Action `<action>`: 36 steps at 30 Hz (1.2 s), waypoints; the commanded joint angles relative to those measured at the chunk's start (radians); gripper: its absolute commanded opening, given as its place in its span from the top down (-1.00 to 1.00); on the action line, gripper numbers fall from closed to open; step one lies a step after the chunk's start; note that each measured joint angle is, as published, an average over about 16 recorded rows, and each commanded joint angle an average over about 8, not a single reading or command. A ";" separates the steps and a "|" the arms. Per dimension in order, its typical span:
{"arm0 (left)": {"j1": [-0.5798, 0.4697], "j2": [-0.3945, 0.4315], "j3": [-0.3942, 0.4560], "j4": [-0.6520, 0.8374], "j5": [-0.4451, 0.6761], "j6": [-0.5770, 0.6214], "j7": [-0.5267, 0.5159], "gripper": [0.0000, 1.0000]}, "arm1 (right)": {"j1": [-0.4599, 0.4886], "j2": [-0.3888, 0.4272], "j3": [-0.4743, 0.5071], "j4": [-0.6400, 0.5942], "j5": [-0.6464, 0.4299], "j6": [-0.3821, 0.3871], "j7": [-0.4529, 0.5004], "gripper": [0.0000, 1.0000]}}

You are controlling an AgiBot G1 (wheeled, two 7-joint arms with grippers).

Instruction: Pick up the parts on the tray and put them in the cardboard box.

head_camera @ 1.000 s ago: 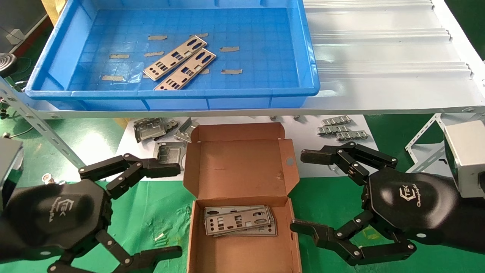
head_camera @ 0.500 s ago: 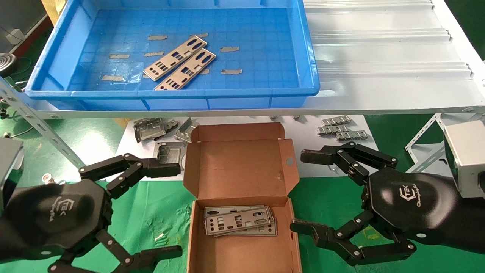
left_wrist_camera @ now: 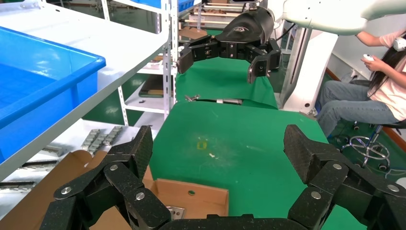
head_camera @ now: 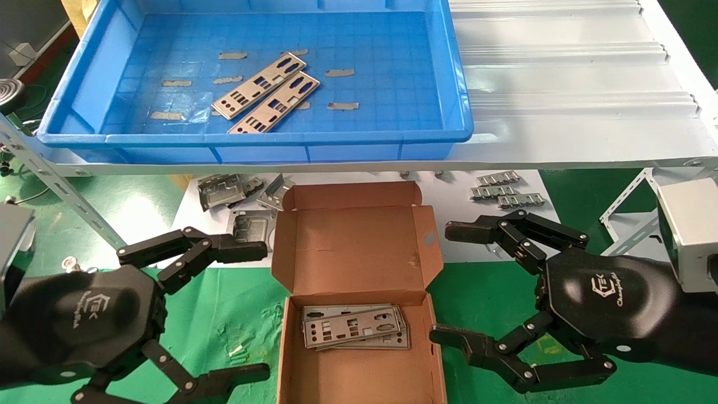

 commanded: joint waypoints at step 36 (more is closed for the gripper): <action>0.000 0.000 0.000 0.000 0.000 0.000 0.000 -1.00 | 0.000 0.000 0.000 0.000 0.000 0.000 0.000 -1.00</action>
